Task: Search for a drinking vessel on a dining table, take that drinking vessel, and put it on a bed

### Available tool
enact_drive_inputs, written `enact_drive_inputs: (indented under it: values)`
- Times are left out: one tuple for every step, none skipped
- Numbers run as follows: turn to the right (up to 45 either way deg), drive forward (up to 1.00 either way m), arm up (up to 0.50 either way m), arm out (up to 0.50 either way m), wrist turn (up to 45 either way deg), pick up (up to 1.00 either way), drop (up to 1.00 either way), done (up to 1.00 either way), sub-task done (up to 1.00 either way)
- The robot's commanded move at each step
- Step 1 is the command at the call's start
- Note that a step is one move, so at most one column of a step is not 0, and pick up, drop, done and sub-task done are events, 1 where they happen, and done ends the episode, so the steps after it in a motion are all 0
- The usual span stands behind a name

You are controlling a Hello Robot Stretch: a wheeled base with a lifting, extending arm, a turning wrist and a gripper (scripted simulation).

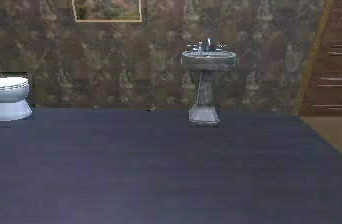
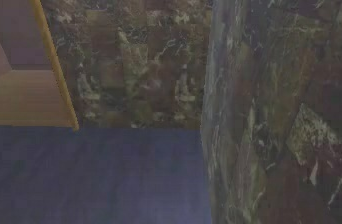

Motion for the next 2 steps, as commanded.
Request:
enact_drive_inputs:
  values:
    - [-9.0, 0.00, 0.00, 0.00, 0.0, 0.00, 0.00, 0.00, 0.00]
    - [0.0, 0.30, 0.00, 0.00, 0.0, 0.00, 0.00, 0.00, 0.00]
